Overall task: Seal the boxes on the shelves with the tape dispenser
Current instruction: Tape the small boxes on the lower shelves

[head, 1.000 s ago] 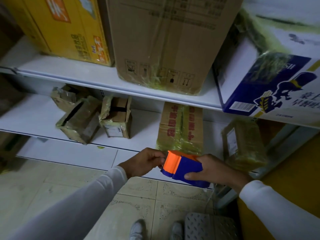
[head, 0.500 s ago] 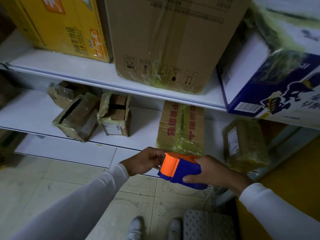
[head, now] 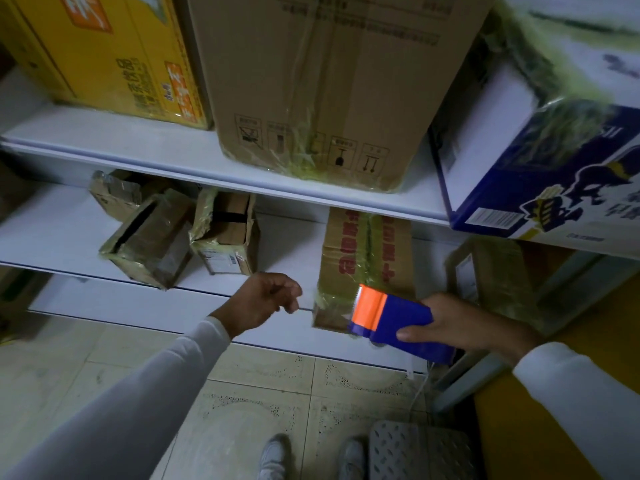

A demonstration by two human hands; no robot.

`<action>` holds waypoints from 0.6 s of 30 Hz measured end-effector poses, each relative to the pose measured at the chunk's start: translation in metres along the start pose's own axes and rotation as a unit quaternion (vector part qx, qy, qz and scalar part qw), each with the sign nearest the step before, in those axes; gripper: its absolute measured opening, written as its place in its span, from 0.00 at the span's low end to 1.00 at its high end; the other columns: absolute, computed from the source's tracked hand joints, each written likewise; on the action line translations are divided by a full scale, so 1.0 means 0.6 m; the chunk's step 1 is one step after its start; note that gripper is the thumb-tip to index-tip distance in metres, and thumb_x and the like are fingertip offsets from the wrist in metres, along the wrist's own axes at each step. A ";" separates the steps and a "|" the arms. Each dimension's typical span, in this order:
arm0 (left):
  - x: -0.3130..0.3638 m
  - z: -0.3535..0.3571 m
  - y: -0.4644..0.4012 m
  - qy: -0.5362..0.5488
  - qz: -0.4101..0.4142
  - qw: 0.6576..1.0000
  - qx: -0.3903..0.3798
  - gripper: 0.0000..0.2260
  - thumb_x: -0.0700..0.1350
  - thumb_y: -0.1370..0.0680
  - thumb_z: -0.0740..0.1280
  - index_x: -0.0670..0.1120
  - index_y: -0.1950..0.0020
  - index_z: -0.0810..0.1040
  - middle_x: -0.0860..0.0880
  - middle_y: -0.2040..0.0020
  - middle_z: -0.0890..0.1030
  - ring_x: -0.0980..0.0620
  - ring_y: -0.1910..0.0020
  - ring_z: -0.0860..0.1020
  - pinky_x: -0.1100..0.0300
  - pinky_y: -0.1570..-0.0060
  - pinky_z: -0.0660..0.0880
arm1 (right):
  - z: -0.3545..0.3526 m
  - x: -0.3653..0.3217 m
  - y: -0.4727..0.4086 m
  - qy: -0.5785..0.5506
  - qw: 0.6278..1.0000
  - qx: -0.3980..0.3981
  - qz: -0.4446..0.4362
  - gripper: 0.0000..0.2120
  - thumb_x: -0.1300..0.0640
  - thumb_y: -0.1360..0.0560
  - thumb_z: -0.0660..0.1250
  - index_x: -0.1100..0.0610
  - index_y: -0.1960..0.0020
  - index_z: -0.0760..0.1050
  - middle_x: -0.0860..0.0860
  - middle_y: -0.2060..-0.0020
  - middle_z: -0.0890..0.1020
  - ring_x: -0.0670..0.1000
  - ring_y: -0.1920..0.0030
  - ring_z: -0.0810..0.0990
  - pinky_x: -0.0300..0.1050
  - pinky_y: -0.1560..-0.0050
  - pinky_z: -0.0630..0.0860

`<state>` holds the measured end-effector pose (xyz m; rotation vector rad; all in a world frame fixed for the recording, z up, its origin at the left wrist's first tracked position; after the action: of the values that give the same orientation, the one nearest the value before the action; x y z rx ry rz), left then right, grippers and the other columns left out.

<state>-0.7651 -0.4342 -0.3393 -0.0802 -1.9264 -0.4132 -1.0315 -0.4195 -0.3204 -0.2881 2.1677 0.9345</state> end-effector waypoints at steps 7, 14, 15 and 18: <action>0.010 0.013 -0.011 0.019 0.001 1.000 0.015 0.07 0.36 0.21 0.63 0.32 0.51 0.78 0.39 0.61 0.80 0.57 0.68 0.78 0.71 0.67 0.72 | -0.032 0.010 -0.002 -0.009 0.999 0.003 0.033 0.11 0.40 0.31 0.76 0.43 0.68 0.81 0.46 0.70 0.84 0.43 0.70 0.82 0.32 0.72 0.71; -0.005 0.034 -0.016 0.000 -0.026 0.999 0.020 0.07 0.35 0.21 0.63 0.32 0.50 0.79 0.40 0.60 0.81 0.50 0.65 0.78 0.72 0.67 0.72 | -0.042 0.022 -0.003 0.044 0.997 0.009 0.058 0.30 0.36 0.33 0.76 0.65 0.58 0.79 0.60 0.67 0.83 0.52 0.68 0.80 0.42 0.66 0.69; -0.007 0.036 -0.019 0.001 -0.031 0.999 0.025 0.07 0.35 0.21 0.63 0.32 0.50 0.79 0.40 0.60 0.80 0.49 0.66 0.78 0.72 0.68 0.72 | -0.044 0.024 -0.006 0.056 0.996 0.013 0.063 0.33 0.34 0.35 0.75 0.66 0.58 0.79 0.62 0.66 0.83 0.53 0.68 0.80 0.44 0.65 0.69; -0.019 0.036 -0.030 0.017 -0.051 0.998 0.046 0.07 0.34 0.21 0.63 0.31 0.49 0.78 0.38 0.61 0.79 0.53 0.69 0.77 0.72 0.70 0.71 | -0.049 0.024 -0.021 0.107 0.991 0.029 0.072 0.30 0.30 0.39 0.73 0.59 0.62 0.77 0.53 0.72 0.79 0.48 0.71 0.77 0.42 0.67 0.68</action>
<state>-0.7843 -0.4425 -0.3615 0.0847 -1.9176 -0.3913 -1.0520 -0.4480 -0.3239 -0.2135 2.4348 0.9560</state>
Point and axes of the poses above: each hand's wrist, its own y-axis away from the middle knuckle, its own z-axis out of the palm, x = y × z, the point moved 9 cm from there along -y, towards the middle knuckle
